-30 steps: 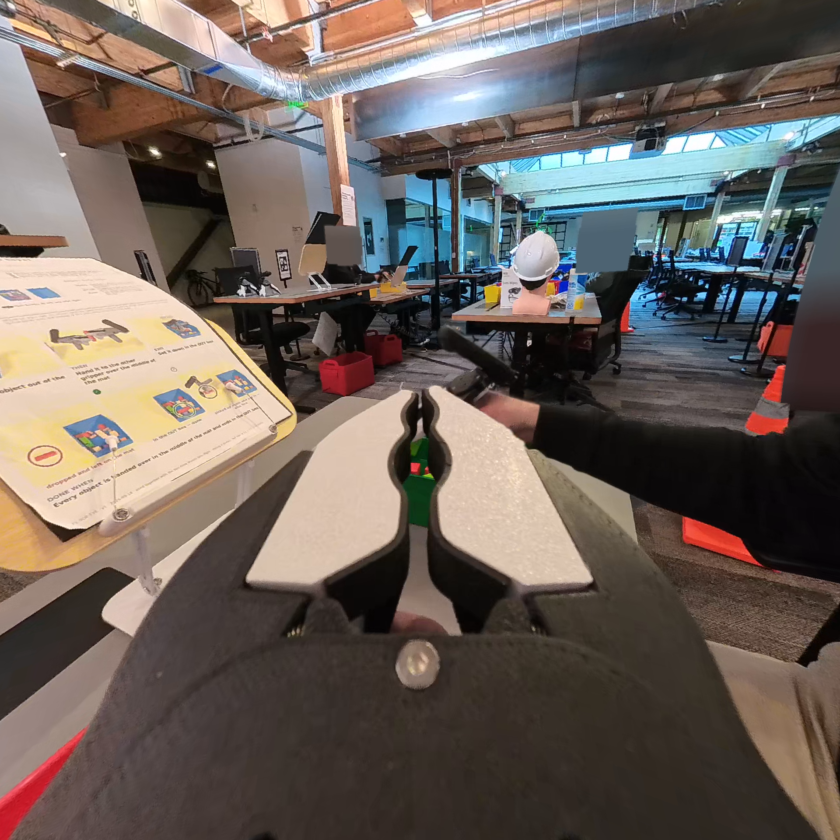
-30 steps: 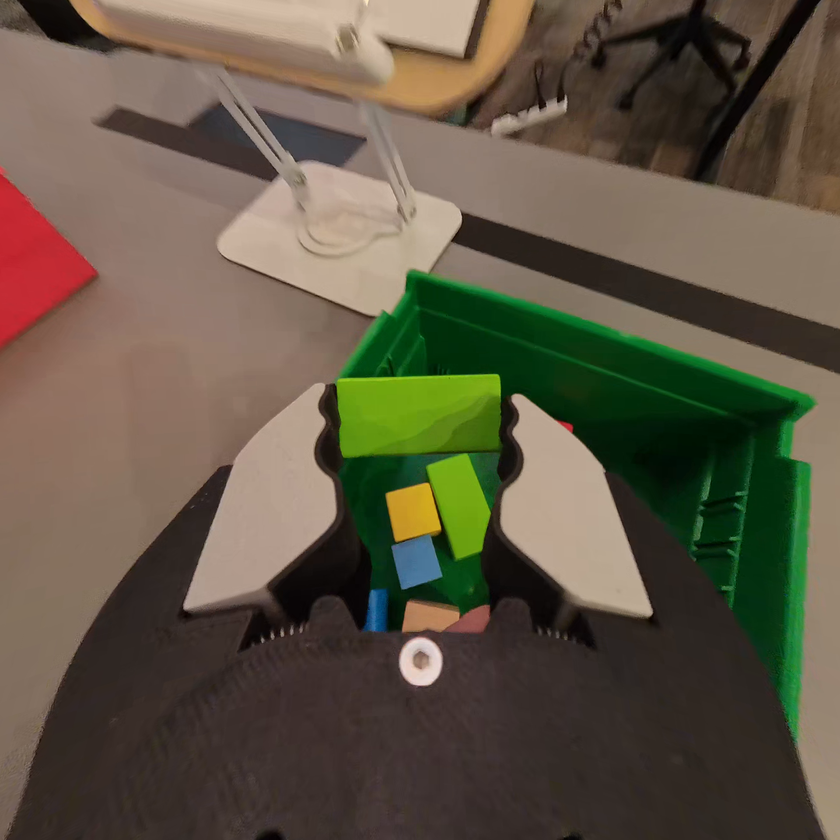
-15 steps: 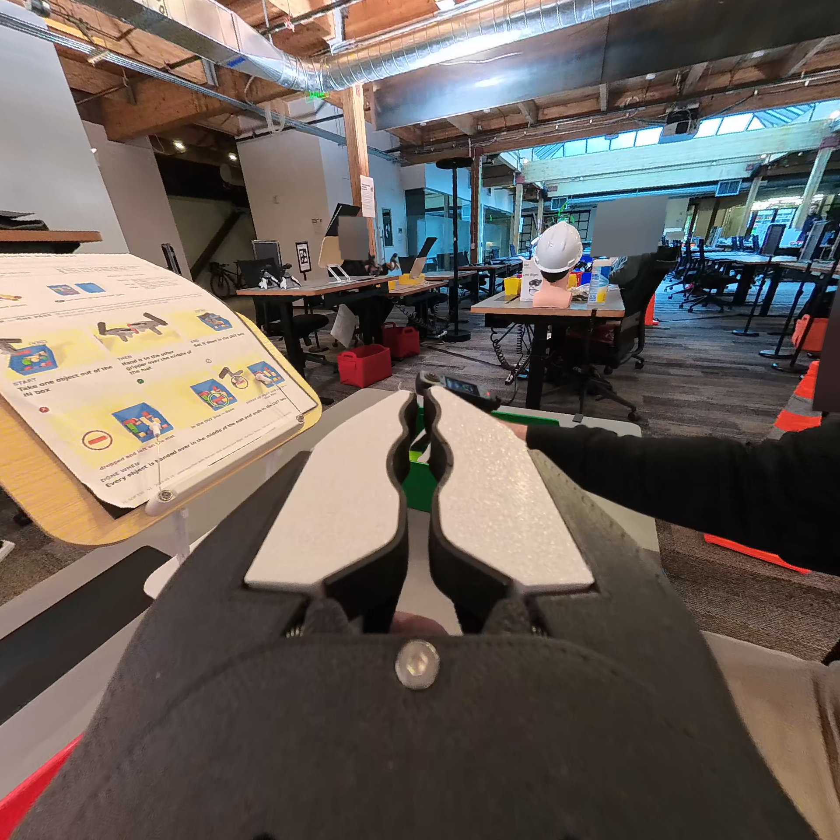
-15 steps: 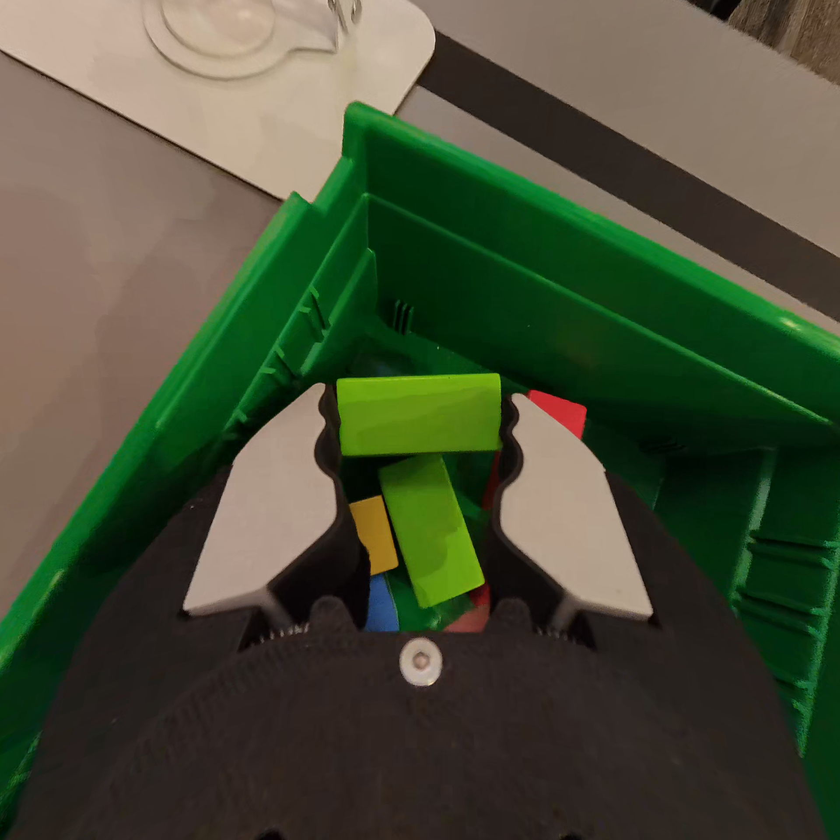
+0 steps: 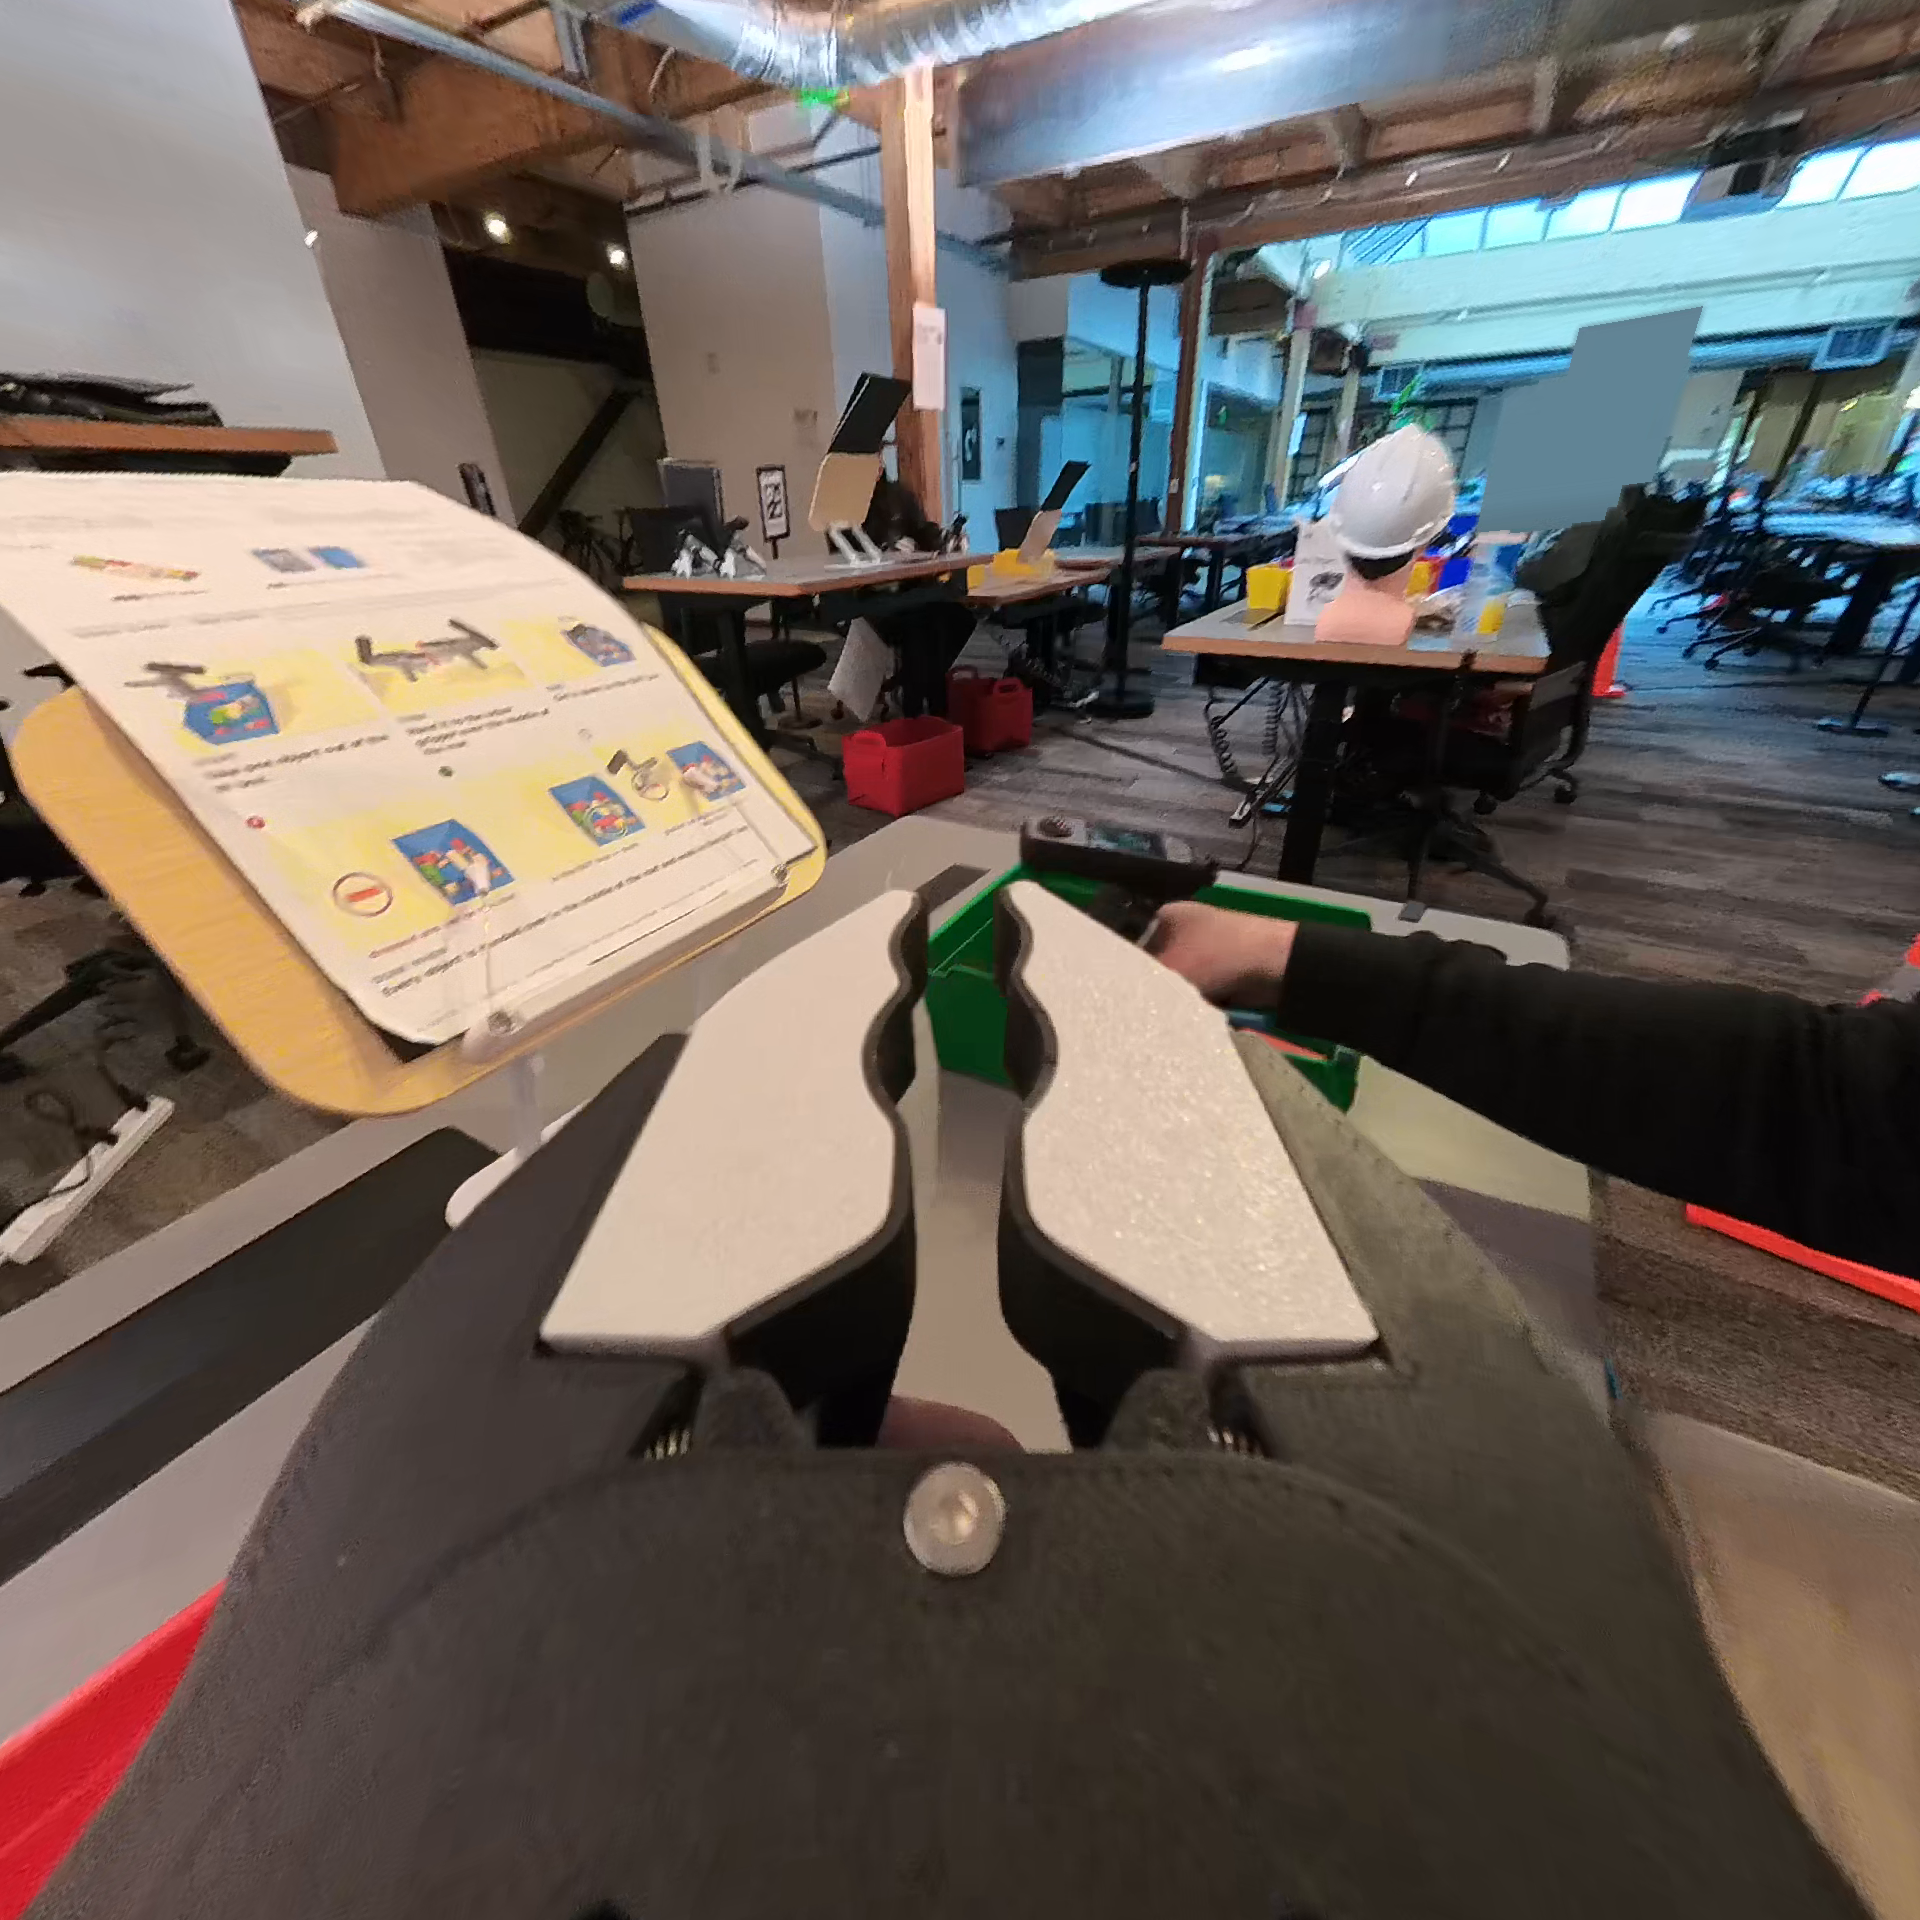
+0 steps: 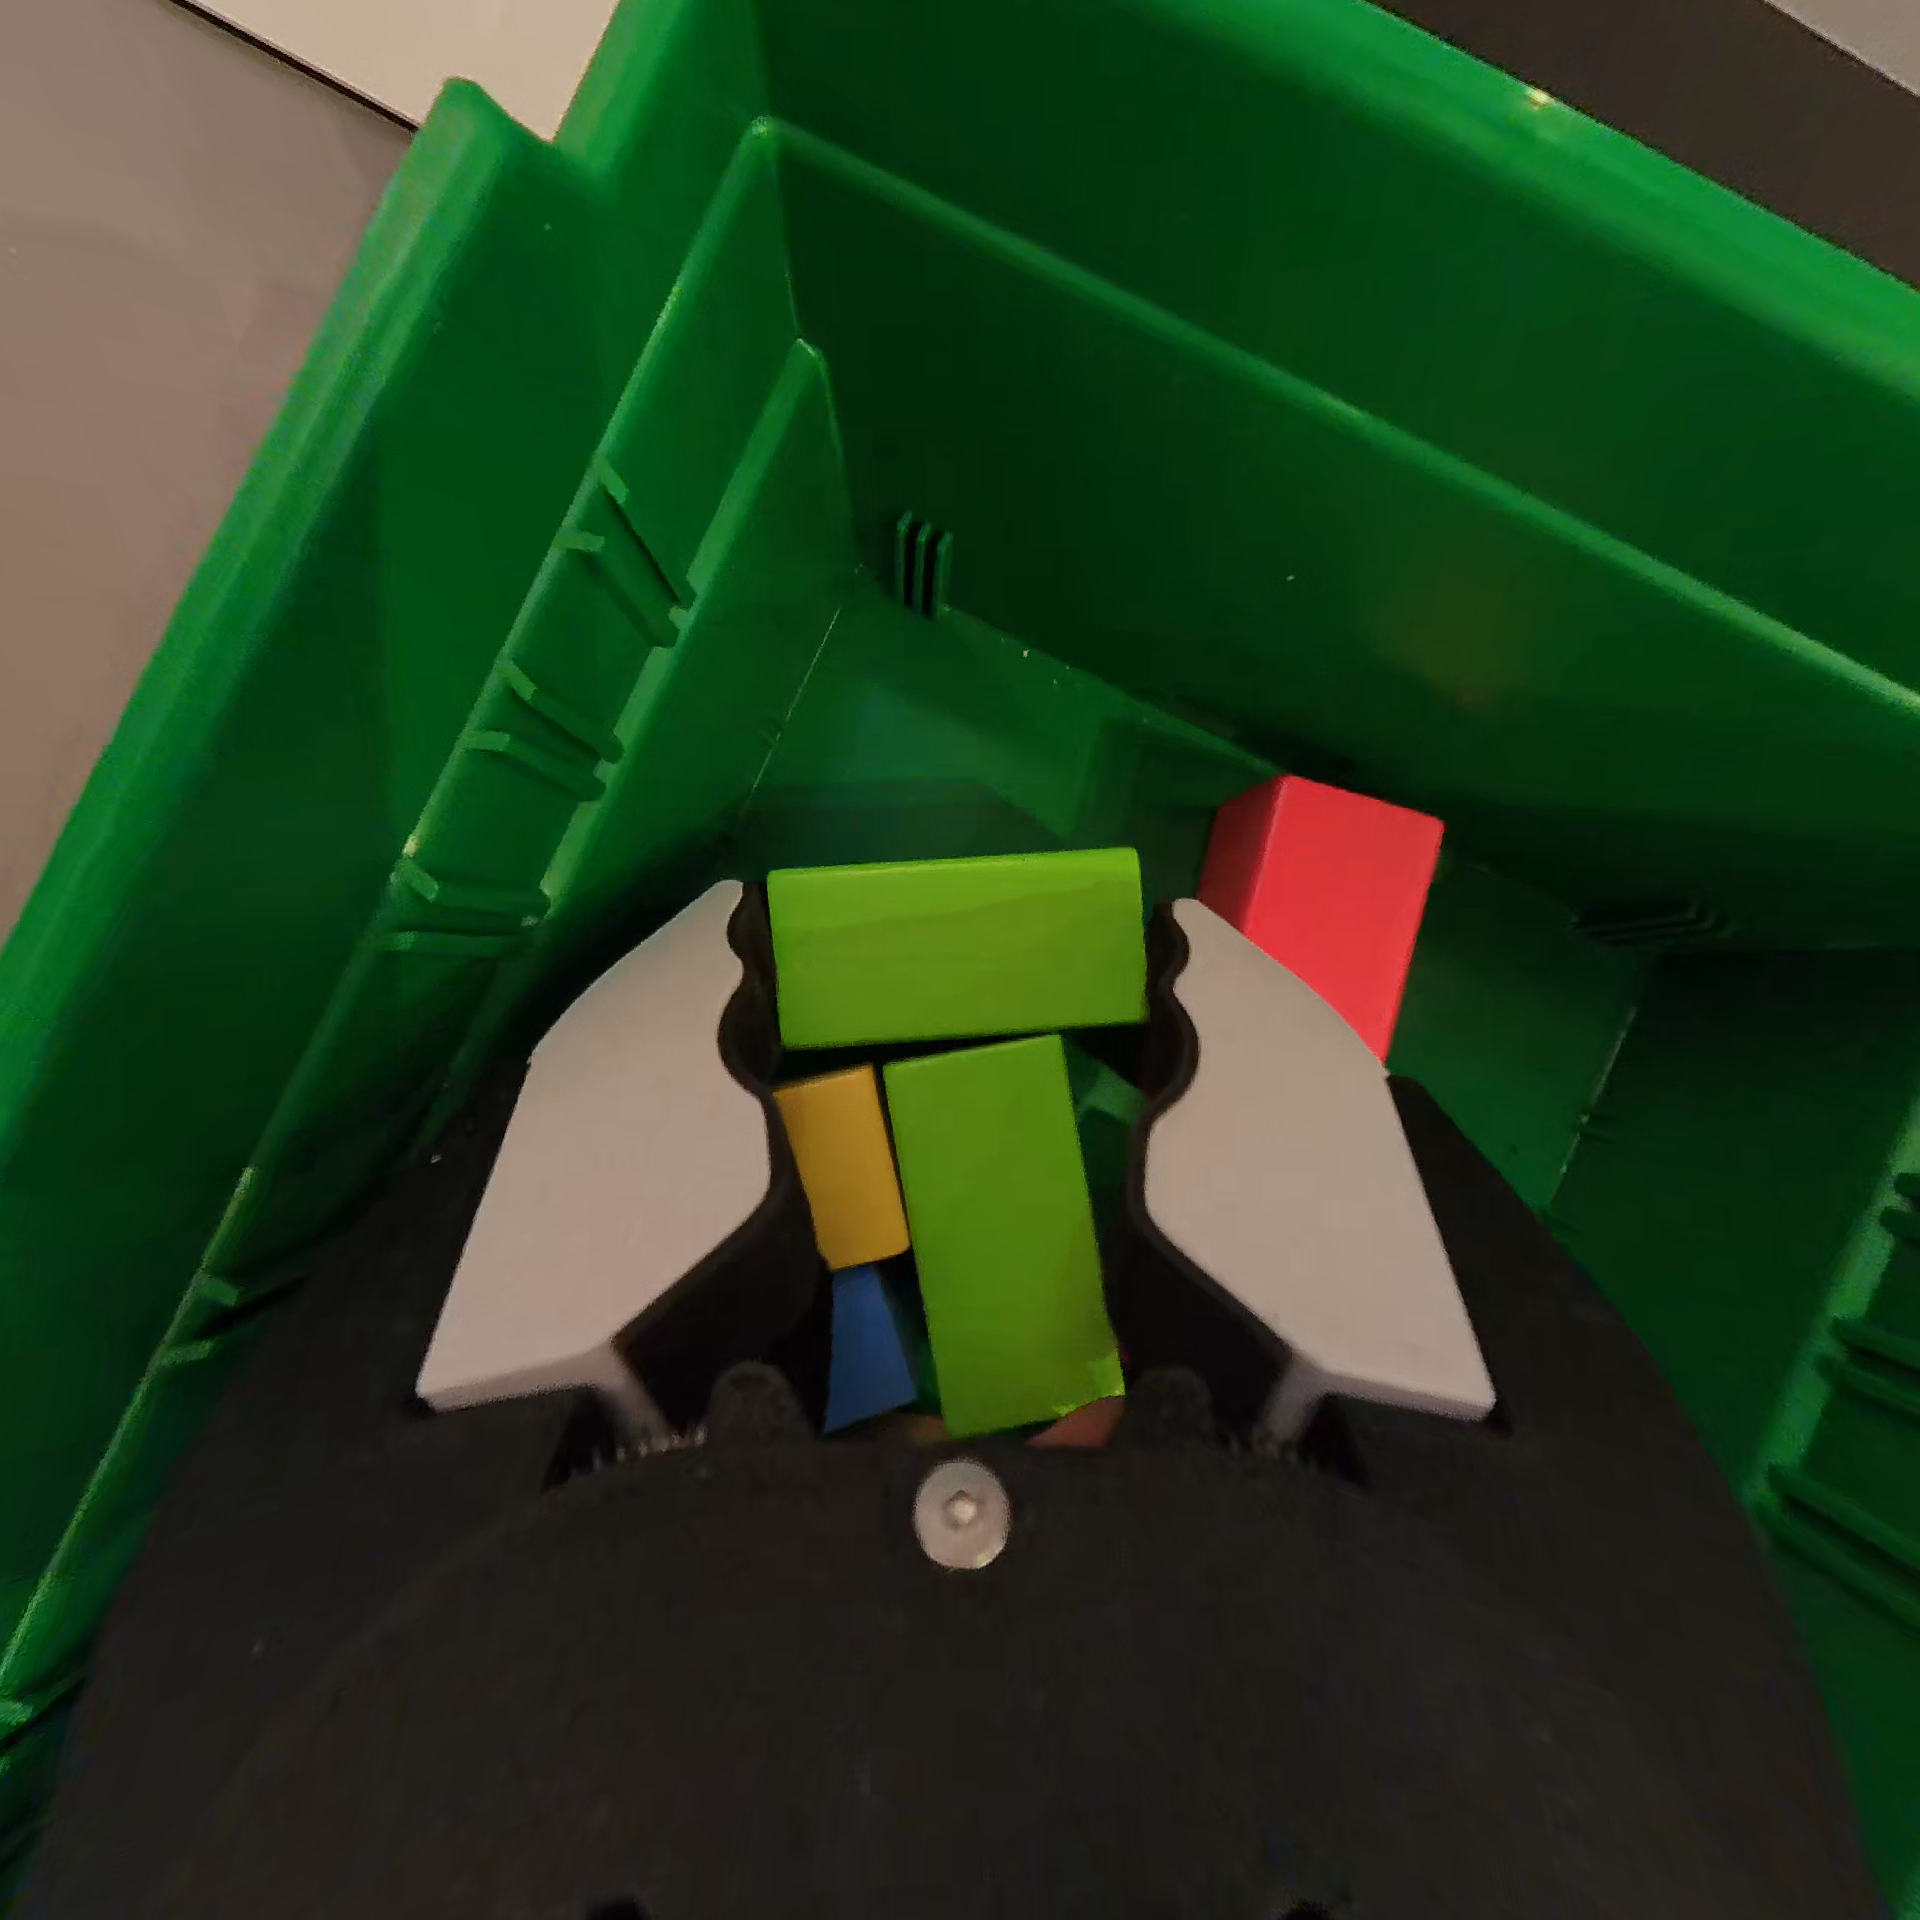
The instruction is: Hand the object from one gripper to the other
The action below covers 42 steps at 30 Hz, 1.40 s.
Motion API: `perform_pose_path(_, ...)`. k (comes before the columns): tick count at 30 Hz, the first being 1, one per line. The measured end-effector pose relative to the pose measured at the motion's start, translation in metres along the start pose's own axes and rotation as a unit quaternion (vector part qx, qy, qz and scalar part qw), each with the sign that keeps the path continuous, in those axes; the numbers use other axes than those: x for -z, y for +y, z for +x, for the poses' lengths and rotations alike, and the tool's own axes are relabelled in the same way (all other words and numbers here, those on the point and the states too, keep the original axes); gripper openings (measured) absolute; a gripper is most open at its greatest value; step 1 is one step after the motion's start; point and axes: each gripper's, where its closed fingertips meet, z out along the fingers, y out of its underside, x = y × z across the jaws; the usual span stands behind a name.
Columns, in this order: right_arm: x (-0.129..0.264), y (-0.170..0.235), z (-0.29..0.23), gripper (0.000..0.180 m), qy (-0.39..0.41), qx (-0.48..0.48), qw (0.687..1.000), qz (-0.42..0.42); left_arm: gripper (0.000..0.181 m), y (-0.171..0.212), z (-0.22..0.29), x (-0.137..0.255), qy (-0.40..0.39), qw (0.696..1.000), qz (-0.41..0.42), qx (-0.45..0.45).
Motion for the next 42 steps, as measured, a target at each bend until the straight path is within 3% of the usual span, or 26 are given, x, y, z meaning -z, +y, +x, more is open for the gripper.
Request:
perform_pose_path(8, 0.026, -0.007, 0.012, 0.078, 0.034, 0.028, 0.999, 0.004, 0.04, 0.046, -0.069, 0.029, -0.141, 0.978, -0.149, -0.038)
perform_pose_path(12, 0.045, -0.015, 0.021, 0.077, 0.043, 0.022, 0.999, 0.023, 0.055, 0.093, -0.118, 0.065, -0.235, 0.932, -0.273, -0.042)
perform_pose_path(16, 0.063, -0.026, 0.021, 0.076, 0.05, 0.025, 0.997, 0.046, 0.059, 0.153, -0.16, 0.108, -0.314, 0.858, -0.404, -0.051)
perform_pose_path(19, 0.074, -0.035, 0.017, 0.074, 0.049, 0.03, 0.996, 0.062, 0.056, 0.199, -0.175, 0.121, -0.338, 0.82, -0.461, -0.032)
perform_pose_path(24, 0.09, -0.047, 0.011, 0.073, 0.046, 0.038, 0.994, 0.089, 0.051, 0.253, -0.202, 0.127, -0.382, 0.75, -0.534, -0.083)
perform_pose_path(28, 0.102, -0.054, 0.009, 0.072, 0.047, 0.042, 0.992, 0.107, 0.049, 0.296, -0.216, 0.135, -0.39, 0.723, -0.57, -0.02)
perform_pose_path(30, 0.106, -0.056, 0.011, 0.072, 0.047, 0.04, 0.992, 0.114, 0.051, 0.306, -0.214, 0.134, -0.387, 0.731, -0.562, 0.005)
perform_pose_path(31, 0.108, -0.056, 0.012, 0.072, 0.047, 0.038, 0.991, 0.117, 0.042, 0.304, -0.208, 0.129, -0.369, 0.743, -0.559, -0.006)
perform_pose_path(33, 0.109, -0.056, 0.015, 0.071, 0.043, 0.032, 0.991, 0.121, 0.03, 0.305, -0.173, 0.104, -0.271, 0.791, -0.548, 0.03)
perform_pose_path(36, 0.11, -0.054, 0.018, 0.071, 0.041, 0.026, 0.991, 0.124, 0.045, 0.285, -0.187, 0.11, -0.32, 0.779, -0.538, -0.035)
perform_pose_path(39, 0.111, -0.055, 0.017, 0.07, 0.039, 0.028, 0.991, 0.127, 0.059, 0.286, -0.197, 0.107, -0.337, 0.793, -0.508, 0.004)
perform_pose_path(42, 0.113, -0.057, 0.014, 0.07, 0.038, 0.034, 0.99, 0.128, 0.055, 0.308, -0.201, 0.115, -0.317, 0.753, -0.576, -0.028)
